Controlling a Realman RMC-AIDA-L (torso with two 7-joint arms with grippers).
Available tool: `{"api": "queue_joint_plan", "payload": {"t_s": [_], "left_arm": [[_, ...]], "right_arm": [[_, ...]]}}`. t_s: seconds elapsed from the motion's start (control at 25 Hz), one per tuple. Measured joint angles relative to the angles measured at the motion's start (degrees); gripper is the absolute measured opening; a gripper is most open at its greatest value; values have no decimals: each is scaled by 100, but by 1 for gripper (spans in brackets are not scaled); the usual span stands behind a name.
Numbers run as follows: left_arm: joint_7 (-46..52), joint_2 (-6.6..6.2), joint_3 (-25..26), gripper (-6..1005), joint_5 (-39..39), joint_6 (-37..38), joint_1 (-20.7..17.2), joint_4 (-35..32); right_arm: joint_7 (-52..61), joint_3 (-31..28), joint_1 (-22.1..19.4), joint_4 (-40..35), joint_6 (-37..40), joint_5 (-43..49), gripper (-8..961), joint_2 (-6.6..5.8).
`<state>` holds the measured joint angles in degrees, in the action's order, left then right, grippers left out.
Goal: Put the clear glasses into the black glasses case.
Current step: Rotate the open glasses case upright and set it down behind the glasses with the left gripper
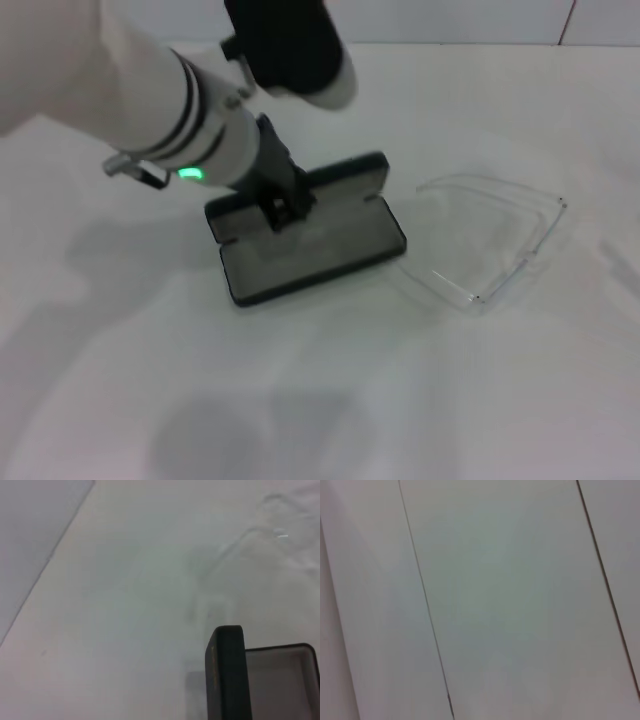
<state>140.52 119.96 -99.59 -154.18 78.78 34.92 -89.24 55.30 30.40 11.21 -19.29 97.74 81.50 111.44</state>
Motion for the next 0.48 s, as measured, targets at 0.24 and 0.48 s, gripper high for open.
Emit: {"api": "queue_joint_plan", "payload": {"t_s": [0.24, 0.48], "left_arm": [[240, 3, -1073, 227, -252, 368, -295, -818], [484, 23, -1647, 235, -550, 375, -298, -856]], "right_arm": [[1, 1, -5, 59, -1, 1, 675, 1], [-1, 1, 11, 71, -31, 6, 675, 0]]}}
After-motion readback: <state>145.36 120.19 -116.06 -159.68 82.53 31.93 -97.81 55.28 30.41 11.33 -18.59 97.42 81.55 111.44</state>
